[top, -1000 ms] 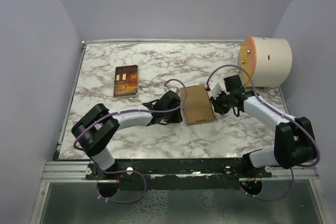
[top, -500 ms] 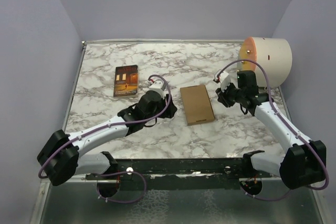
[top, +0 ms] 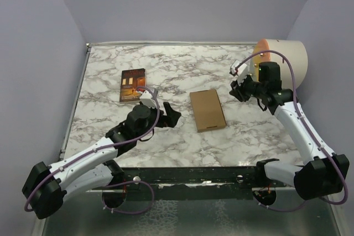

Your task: Fold the paper box

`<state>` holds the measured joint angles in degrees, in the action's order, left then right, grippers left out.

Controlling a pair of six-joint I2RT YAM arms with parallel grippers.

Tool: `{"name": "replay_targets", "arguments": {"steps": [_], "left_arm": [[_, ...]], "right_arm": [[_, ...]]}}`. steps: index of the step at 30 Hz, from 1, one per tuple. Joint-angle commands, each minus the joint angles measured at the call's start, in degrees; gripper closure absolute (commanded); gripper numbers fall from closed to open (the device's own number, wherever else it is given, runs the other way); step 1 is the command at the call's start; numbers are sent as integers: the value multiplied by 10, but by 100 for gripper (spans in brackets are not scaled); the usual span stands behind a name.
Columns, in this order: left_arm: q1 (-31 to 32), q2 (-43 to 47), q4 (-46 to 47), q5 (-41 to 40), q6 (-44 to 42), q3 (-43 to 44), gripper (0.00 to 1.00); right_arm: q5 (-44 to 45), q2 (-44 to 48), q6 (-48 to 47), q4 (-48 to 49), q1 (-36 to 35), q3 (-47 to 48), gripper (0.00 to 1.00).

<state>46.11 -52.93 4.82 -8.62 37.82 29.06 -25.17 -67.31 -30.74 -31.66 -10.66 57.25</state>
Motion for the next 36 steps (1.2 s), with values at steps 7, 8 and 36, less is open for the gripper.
{"name": "replay_targets", "arguments": {"steps": [7,8,36], "left_arm": [[-43,15,19,66,-44,54,2],[-58,9,25,83,-43,60,1],[-266,-77,-122,293,-36,403,1]], "right_arm": [[-124,17,20,-28,26,72,30],[-129,20,25,-26,30,77,14],[-44,60,228,-35,64,347,0]]}}
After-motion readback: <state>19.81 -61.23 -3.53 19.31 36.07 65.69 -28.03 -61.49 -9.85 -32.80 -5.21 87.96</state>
